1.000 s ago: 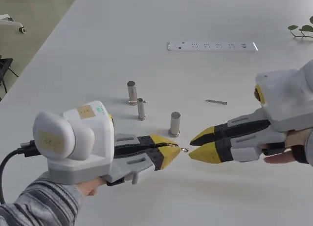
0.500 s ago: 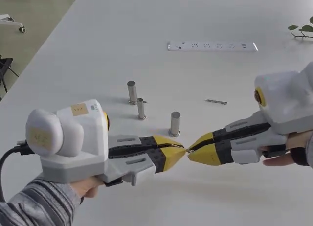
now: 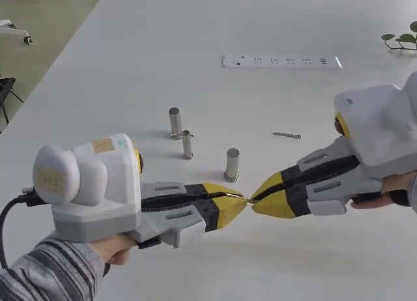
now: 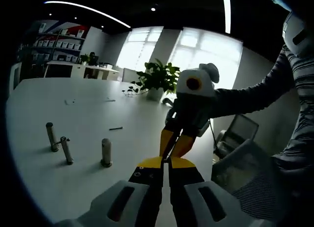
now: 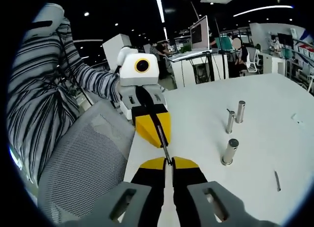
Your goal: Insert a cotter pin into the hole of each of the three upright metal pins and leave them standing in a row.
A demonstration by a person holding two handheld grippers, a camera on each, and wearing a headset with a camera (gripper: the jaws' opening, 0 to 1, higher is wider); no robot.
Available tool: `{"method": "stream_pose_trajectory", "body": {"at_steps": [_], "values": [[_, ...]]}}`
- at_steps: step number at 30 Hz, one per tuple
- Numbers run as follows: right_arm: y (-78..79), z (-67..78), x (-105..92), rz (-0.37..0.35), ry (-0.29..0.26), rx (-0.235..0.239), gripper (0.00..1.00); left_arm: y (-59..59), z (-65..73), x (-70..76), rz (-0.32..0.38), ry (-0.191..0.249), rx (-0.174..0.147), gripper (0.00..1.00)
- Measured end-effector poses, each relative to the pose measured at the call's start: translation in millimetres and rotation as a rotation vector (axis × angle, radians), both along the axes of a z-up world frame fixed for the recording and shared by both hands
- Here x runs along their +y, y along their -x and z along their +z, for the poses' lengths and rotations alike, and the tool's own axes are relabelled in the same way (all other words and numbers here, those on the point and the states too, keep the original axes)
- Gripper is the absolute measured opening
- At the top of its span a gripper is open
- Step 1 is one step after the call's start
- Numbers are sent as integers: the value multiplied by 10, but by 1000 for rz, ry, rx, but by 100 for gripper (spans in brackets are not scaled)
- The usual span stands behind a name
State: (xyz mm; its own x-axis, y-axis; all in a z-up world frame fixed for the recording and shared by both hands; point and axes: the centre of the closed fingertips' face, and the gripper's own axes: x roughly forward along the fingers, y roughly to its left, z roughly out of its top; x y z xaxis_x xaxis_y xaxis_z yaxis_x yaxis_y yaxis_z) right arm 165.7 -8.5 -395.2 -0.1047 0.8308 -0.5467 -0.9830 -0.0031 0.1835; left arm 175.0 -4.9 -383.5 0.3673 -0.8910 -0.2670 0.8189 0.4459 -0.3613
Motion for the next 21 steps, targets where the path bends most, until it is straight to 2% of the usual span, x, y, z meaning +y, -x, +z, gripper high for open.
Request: {"method": "stream_pose_trajectory", "body": {"at_steps": [3, 6, 7, 9, 14, 15, 19, 21], "values": [[-4, -8, -10, 30, 25, -38, 0, -4, -34, -1, 11, -28, -20, 0], [-48, -56, -51, 40, 73, -86, 0, -65, -85, 44, 44, -64, -41, 0], [-60, -70, -69, 50, 81, -100, 0, -65, -83, 42, 43, -61, -47, 3], [-101, -93, -96, 40, 98, -119, 0, -78, -89, 47, 52, -63, -56, 9], [-228, -174, -191, 22, 169, -174, 0, -134, -133, 81, 86, -92, -73, 13], [-271, -188, -208, 10, 181, -184, 0, -155, -136, 90, 101, -100, -85, 14], [-404, -210, -263, -20, 211, -203, 0, -217, -139, 125, 143, -113, -105, 19], [-461, -207, -282, -26, 224, -212, 0, -276, -154, 170, 183, -137, -123, 21]]}}
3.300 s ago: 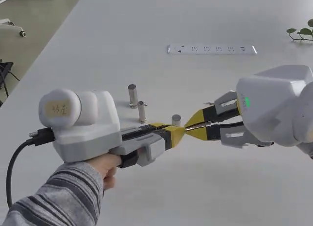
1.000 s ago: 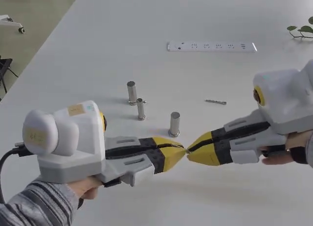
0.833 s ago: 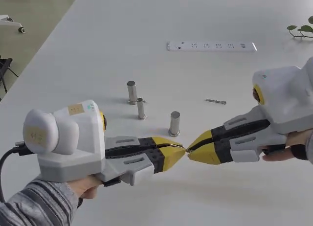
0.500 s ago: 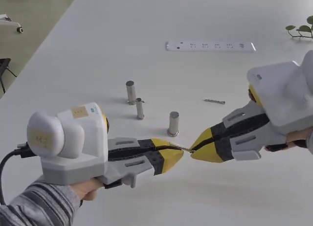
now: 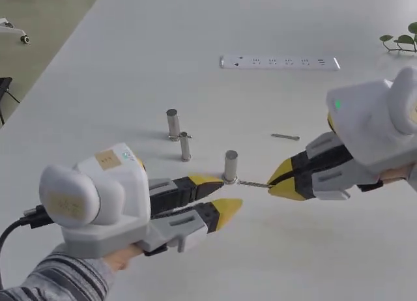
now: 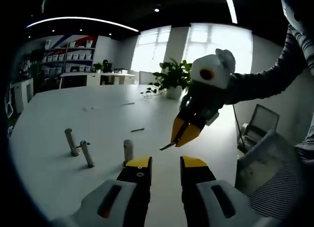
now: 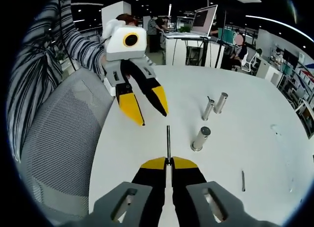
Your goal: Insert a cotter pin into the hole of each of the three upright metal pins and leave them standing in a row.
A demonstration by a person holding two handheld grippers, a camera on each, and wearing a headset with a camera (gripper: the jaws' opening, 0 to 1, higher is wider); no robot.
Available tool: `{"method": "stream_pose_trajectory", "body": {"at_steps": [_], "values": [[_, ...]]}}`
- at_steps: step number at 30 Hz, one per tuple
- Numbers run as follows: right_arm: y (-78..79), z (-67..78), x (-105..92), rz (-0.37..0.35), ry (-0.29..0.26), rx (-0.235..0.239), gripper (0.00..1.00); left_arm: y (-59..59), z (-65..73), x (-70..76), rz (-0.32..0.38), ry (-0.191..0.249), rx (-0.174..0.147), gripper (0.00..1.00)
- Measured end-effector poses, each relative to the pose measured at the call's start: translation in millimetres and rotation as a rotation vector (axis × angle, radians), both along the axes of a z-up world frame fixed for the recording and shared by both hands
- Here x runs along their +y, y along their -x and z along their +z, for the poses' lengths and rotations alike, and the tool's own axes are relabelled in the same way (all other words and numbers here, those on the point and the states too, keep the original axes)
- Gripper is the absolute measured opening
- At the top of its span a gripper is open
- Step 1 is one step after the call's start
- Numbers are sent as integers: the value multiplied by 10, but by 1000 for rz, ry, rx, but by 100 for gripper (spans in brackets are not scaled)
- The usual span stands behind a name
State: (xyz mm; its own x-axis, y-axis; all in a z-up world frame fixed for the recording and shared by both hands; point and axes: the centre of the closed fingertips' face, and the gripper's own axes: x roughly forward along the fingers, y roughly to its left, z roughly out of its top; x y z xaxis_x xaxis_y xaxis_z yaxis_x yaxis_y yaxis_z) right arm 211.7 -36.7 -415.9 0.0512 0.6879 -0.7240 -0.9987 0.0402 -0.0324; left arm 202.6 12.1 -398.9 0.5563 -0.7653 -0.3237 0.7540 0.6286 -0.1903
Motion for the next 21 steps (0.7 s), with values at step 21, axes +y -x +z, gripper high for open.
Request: {"method": "stream_pose_trajectory", "body": {"at_steps": [21], "values": [[-479, -123, -87, -18, 116, -68, 0, -400, -191, 119, 266, -108, -77, 29]]}}
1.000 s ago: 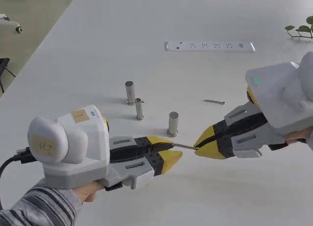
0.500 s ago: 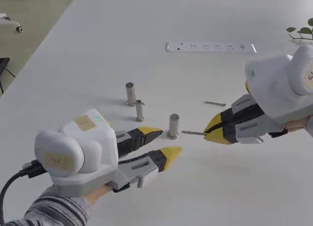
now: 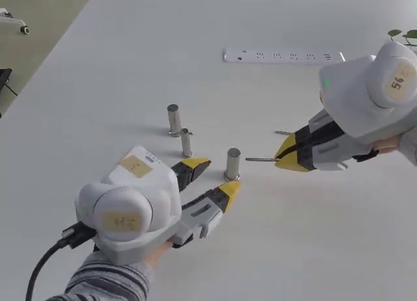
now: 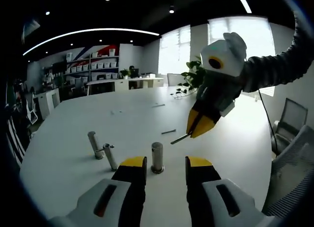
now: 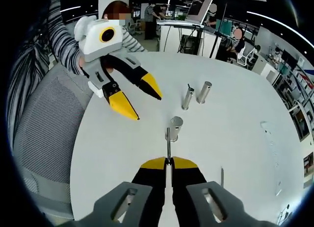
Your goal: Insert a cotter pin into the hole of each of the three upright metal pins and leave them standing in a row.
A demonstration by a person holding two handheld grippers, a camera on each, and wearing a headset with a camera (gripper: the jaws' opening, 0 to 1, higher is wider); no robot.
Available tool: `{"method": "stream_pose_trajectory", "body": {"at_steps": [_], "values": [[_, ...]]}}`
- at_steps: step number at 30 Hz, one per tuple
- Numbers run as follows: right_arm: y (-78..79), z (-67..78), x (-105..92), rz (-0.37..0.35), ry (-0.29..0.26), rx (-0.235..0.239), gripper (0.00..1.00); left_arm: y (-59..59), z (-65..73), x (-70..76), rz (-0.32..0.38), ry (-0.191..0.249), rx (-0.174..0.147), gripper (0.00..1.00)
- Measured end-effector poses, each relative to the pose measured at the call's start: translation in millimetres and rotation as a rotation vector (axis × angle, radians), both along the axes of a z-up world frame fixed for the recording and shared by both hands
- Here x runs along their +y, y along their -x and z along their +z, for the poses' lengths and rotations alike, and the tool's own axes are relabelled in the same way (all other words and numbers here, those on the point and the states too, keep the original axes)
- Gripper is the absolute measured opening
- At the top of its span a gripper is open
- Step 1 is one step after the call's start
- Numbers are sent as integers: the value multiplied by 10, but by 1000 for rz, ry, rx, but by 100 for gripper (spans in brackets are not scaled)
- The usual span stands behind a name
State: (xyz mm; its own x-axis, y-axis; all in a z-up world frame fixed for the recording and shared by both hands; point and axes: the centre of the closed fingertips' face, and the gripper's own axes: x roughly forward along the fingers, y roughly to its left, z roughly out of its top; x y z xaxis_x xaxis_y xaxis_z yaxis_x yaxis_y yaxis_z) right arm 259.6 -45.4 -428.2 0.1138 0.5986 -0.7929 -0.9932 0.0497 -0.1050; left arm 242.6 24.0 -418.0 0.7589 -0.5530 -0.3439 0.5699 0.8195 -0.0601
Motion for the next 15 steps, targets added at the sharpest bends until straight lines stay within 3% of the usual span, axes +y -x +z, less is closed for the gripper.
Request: {"method": "stream_pose_trajectory", "body": {"at_steps": [5, 11, 15], "values": [[-58, -57, -12, -8, 9, 0, 0, -102, -74, 9, 53, 32, 21, 28], [-93, -89, 1, -18, -4, 14, 0, -191, -184, -20, 79, 11, 37, 27], [-95, -96, 24, -18, -14, 22, 0, -239, -291, -46, 85, -27, 53, 26]]}}
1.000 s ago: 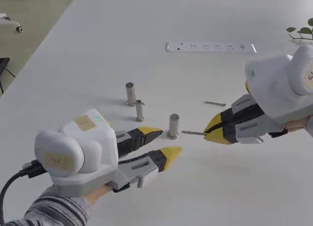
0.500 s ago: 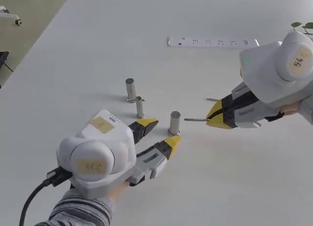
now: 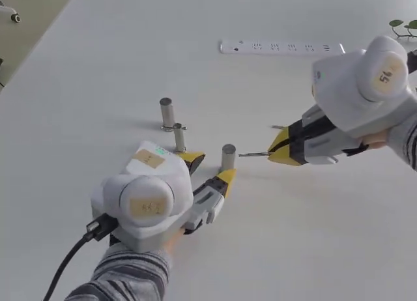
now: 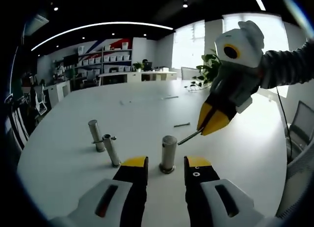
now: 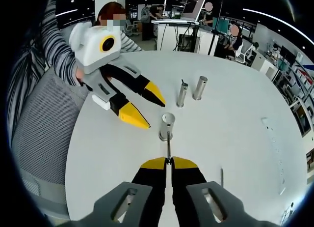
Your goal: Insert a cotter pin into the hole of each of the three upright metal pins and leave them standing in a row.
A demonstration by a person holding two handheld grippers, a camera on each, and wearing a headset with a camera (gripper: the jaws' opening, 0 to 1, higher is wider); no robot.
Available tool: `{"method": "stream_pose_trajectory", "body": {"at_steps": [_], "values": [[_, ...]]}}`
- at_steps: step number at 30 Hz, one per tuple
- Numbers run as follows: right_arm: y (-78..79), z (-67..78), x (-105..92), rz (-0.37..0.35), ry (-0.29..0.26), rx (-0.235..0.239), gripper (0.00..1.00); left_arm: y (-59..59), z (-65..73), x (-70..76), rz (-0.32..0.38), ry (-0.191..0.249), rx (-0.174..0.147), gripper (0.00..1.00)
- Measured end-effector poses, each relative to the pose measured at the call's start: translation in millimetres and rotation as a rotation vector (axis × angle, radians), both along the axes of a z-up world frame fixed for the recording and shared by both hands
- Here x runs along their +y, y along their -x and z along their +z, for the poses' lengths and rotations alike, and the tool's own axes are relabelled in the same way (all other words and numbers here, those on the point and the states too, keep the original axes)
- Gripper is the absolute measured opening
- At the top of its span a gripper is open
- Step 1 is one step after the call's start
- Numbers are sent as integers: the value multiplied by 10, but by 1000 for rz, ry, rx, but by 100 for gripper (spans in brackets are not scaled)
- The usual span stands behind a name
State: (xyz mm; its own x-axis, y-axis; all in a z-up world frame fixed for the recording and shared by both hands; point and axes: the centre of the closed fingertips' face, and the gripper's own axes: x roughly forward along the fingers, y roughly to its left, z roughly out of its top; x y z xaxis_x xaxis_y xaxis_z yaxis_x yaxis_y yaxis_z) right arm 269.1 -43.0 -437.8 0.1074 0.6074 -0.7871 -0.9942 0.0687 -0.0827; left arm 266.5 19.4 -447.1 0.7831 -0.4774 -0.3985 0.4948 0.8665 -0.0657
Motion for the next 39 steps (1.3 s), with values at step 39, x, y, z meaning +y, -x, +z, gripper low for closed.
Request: {"method": "stream_pose_trajectory", "body": {"at_steps": [39], "values": [[-58, 115, 22, -100, -246, 88, 0, -183, -218, -134, -7, -35, 77, 10]]}}
